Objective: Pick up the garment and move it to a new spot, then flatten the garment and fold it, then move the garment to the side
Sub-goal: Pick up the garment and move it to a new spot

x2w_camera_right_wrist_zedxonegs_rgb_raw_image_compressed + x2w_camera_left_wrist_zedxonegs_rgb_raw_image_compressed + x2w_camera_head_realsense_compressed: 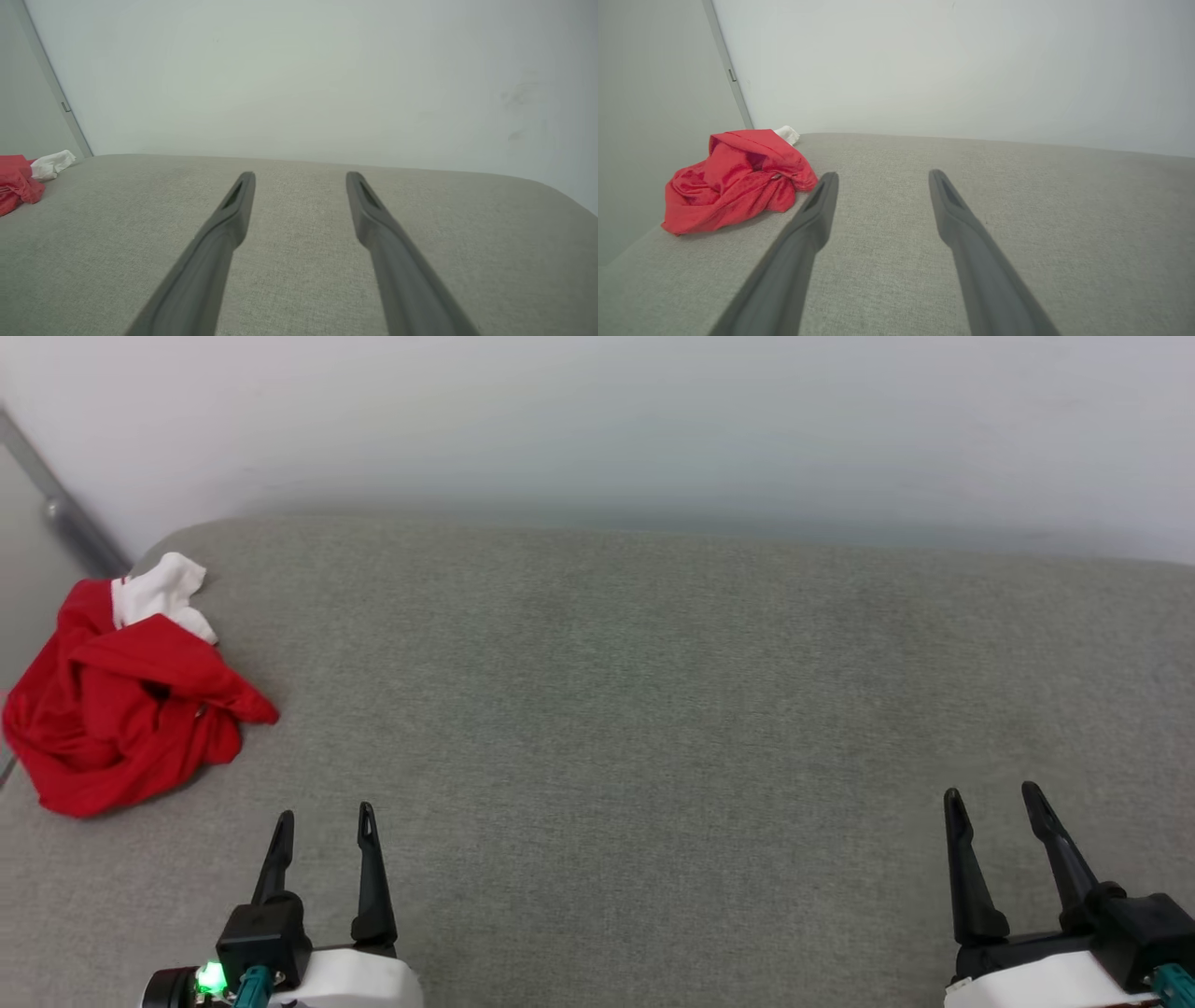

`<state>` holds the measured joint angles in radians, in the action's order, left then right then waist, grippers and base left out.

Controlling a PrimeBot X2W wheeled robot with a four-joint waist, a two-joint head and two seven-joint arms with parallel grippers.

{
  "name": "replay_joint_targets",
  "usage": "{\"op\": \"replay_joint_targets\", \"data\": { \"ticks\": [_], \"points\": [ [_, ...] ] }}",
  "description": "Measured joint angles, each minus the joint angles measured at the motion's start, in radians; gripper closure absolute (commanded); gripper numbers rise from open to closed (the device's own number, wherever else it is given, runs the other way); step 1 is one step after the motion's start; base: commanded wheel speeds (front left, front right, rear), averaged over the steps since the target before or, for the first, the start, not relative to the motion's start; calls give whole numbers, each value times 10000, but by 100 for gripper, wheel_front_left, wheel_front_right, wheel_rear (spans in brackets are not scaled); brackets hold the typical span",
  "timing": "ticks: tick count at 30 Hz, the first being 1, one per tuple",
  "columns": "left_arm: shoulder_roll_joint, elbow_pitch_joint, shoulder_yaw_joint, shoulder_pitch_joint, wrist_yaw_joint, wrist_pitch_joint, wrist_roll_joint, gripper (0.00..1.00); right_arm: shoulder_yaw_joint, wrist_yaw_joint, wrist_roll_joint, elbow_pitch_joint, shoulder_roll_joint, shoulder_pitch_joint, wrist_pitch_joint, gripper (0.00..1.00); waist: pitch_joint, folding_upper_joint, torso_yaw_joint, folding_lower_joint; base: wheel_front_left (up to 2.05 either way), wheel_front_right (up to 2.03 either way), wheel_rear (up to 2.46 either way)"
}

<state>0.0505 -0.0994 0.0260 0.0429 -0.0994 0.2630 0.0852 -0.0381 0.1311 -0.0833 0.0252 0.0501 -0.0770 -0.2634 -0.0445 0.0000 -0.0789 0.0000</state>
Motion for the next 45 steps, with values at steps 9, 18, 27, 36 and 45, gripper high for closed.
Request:
{"op": "replay_joint_targets", "data": {
  "ticks": [9, 18, 27, 36, 45],
  "points": [
    [4, 23, -151, -41, -71, 0, 144, 0, 25, 0, 127, -94, 0, -59, 0, 0, -28, 0, -1227, 0, 0, 0, 0],
    [0, 23, -282, 53, -244, 0, 224, 0, 132, 0, 171, -113, 0, -104, 0, 0, 28, 0, -2584, 0, 0, 0, 0],
    [2, 121, -481, 153, -328, 0, 244, 0, 203, 0, 188, -109, 0, -163, 0, 0, 121, 0, -3735, 0, 0, 0, 0],
    [2, 199, -698, 328, -278, 0, 222, 0, 318, 0, 171, -81, 0, -212, 0, 0, 258, 0, -4150, 0, 0, 0, 0],
    [186, 228, -1243, -568, 282, 0, 54, 0, 290, 0, 376, -213, -2, -139, 0, 0, -81, 0, -3962, -1, 0, 0, 0]
  ]
}}
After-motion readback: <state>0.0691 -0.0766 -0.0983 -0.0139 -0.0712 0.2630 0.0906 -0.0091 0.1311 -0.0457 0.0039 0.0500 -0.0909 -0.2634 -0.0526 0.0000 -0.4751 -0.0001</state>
